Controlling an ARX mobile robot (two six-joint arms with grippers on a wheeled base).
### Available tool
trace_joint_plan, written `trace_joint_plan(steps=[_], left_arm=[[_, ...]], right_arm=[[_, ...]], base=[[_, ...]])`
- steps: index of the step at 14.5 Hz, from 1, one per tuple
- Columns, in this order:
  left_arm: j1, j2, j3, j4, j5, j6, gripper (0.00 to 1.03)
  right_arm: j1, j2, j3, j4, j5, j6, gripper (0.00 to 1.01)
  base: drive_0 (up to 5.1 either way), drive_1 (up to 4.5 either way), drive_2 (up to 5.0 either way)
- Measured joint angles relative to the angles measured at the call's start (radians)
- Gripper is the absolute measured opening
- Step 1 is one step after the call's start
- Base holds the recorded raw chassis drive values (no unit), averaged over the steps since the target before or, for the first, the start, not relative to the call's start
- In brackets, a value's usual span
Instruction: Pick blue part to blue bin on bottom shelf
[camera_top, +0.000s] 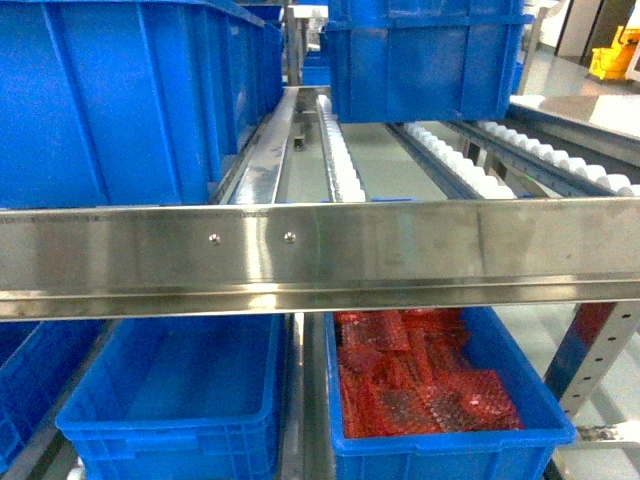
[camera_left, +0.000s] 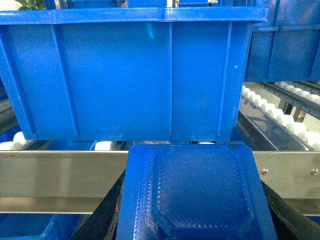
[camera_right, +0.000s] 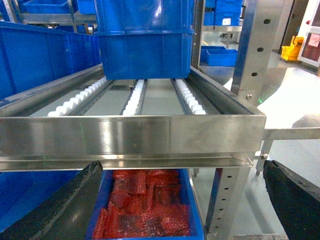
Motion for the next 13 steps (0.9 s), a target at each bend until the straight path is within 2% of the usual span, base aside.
trace_joint_plan(steps=[13], left_arm=[[0.000,0.000,0.000,0.002,0.000,0.000,0.44]], right_arm=[[0.000,0.000,0.000,0.000,0.003,0.000,0.98]], base=[[0.0,0.00,0.0]])
